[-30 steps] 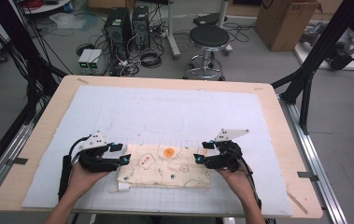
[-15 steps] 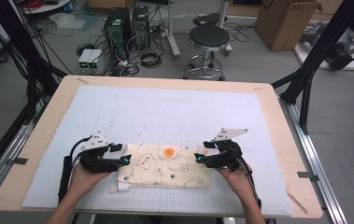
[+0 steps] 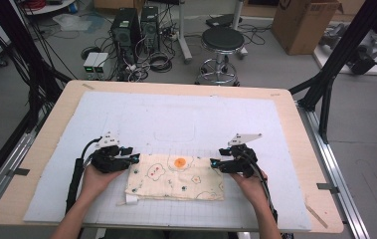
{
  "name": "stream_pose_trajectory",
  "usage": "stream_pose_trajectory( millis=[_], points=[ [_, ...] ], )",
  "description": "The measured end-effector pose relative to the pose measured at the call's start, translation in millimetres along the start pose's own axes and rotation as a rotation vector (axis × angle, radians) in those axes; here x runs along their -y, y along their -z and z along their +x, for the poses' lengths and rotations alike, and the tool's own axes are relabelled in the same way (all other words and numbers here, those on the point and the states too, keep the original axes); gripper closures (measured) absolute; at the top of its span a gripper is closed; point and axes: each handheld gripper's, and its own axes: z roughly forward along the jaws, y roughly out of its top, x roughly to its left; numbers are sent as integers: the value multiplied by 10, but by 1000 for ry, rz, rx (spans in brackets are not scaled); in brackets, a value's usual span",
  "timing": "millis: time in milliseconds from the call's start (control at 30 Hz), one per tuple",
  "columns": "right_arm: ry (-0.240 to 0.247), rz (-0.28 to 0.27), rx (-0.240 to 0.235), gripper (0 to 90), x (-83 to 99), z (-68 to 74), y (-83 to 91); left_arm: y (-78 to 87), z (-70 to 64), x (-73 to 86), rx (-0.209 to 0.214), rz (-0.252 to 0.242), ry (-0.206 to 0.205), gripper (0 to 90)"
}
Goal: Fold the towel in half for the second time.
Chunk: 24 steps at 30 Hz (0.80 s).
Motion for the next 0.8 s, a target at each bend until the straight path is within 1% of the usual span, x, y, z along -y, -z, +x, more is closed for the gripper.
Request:
stream_pose_trajectory(
  millis=[67,133,167,200,267,333,367,400,433,467,500,533,567,600,633,667,700,767,800],
  points=[
    [-22,4,0,443,13,-40,0,-53,21,-21,4,4,18,568],
    [-47,4,2,454,27,-74,0,-101,52,-29,-4,18,30,571],
    [-54,9,-2,461,34,-95,2,-123,69,-26,-2,22,48,574],
    [-64,6,-3,470,41,-113,-6,-139,85,-22,-3,31,54,574],
    [-80,17,1,493,56,-138,-20,-171,87,-3,19,41,43,589],
    [-79,32,-2,518,69,-166,-44,-195,83,11,24,69,24,597],
    [-86,39,-4,534,75,-172,-57,-193,94,12,30,65,33,598],
    [-92,43,-13,543,79,-176,-68,-195,107,13,36,58,51,608],
    [-94,46,-19,547,81,-178,-80,-193,127,12,41,66,55,617],
    [-90,53,-20,568,82,-177,-91,-194,130,14,37,64,57,637],
    [-88,58,-25,584,80,-169,-103,-192,136,10,37,69,46,657],
    [-81,63,-27,600,77,-161,-113,-194,130,6,35,71,47,670],
    [-70,68,-33,644,75,-157,-124,-193,127,1,34,77,45,693],
    [-58,76,-42,673,73,-149,-139,-190,124,-2,41,86,34,737],
    [-43,81,-37,696,71,-136,-146,-194,106,2,39,84,31,767],
    [-33,85,-32,733,66,-129,-147,-190,102,3,40,90,18,786],
    [-34,87,-47,768,66,-131,-149,-195,92,3,47,86,29,814],
    [-45,83,-65,818,71,-141,-156,-190,84,-1,48,92,14,825],
    [-42,87,-73,828,68,-142,-153,-182,84,-4,45,94,12,830]
  ],
)
